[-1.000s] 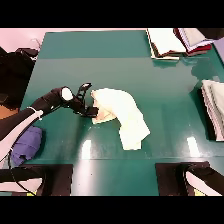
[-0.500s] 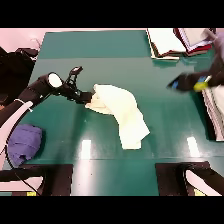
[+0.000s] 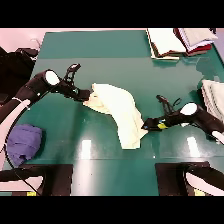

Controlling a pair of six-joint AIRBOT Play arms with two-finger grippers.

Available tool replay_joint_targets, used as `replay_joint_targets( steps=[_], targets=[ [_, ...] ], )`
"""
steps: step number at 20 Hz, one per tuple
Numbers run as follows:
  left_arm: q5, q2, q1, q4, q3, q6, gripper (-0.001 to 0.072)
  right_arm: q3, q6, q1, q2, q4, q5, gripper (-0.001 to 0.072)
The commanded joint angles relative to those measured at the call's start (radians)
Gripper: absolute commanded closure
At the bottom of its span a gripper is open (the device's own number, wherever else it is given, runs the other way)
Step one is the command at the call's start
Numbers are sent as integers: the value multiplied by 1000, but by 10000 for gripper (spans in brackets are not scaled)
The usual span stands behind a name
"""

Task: Fold the shirts.

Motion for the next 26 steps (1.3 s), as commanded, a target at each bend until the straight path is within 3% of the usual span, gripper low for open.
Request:
replay_joint_targets(
  steps=[1,2,3,11,20,26],
  targets=[
    [-15,1,1,13,1,2,683,43,-2,83,-97,13,-69,517],
    [-17,1,1,35,2,2,683,67,-14,88,-109,13,-73,648],
    [-26,5,1,70,4,1,683,93,-19,85,-111,11,-72,695],
    [-49,236,1,427,137,-37,683,431,-8,-183,212,-195,101,696],
    [-72,536,1,453,426,-35,683,839,-39,-499,496,-195,243,696],
    [-93,671,1,445,728,-33,684,1071,-38,-671,488,-192,396,696]
  ],
)
